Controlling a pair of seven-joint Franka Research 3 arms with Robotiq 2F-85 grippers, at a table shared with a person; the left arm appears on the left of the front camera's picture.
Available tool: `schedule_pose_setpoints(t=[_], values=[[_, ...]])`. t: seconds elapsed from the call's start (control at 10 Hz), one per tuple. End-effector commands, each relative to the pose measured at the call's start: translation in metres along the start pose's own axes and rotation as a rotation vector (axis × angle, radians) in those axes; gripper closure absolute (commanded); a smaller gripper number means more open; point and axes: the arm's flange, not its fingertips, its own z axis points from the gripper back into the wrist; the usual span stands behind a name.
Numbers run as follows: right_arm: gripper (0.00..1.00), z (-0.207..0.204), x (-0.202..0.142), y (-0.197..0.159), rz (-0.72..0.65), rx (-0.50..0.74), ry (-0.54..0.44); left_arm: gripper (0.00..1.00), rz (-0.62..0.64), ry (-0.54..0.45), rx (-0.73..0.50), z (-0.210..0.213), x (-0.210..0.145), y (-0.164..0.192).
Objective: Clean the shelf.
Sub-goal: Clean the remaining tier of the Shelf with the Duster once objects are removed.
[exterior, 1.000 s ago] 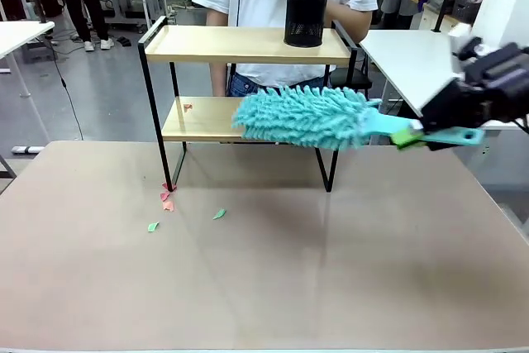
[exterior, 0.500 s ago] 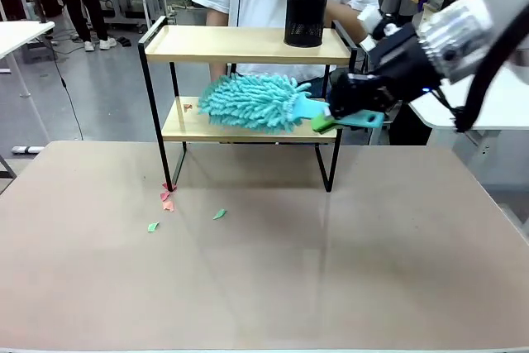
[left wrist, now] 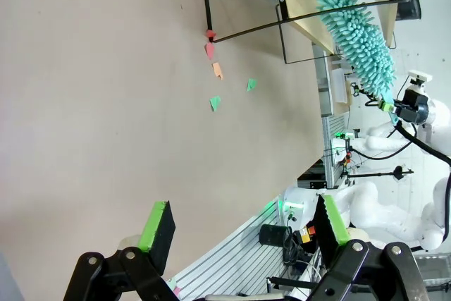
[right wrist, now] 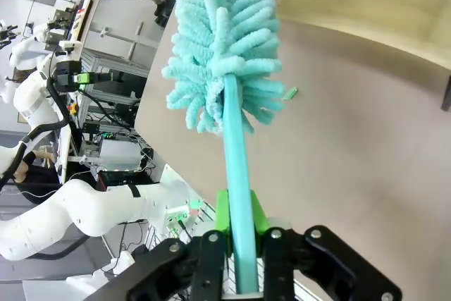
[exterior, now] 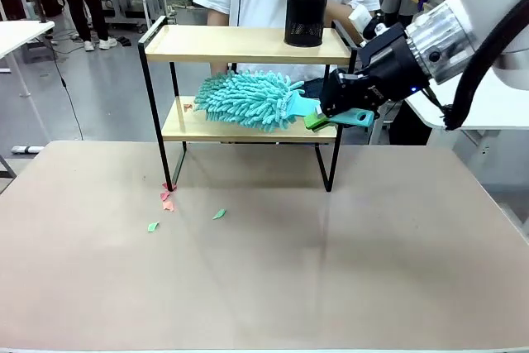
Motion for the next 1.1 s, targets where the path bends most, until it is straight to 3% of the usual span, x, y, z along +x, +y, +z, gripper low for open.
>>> schedule_pose_setpoints(t=[0.0,0.2,0.6,1.0], values=[[0.89,-0.005,0.014,-0.007,-0.050,-0.057,-0.065,0.00,-0.027,-0.019,-0.025,0.000,0.001,-0.001],[0.89,-0.035,0.046,-0.011,-0.015,-0.123,-0.073,0.00,-0.027,-0.019,-0.025,0.000,0.001,-0.001],[0.89,-0.075,0.082,-0.011,0.024,-0.154,-0.249,0.00,-0.027,-0.019,-0.025,0.000,0.001,-0.001],[0.89,-0.124,0.084,0.001,0.048,-0.179,-0.170,0.00,-0.027,-0.019,-0.025,0.000,0.001,-0.001]])
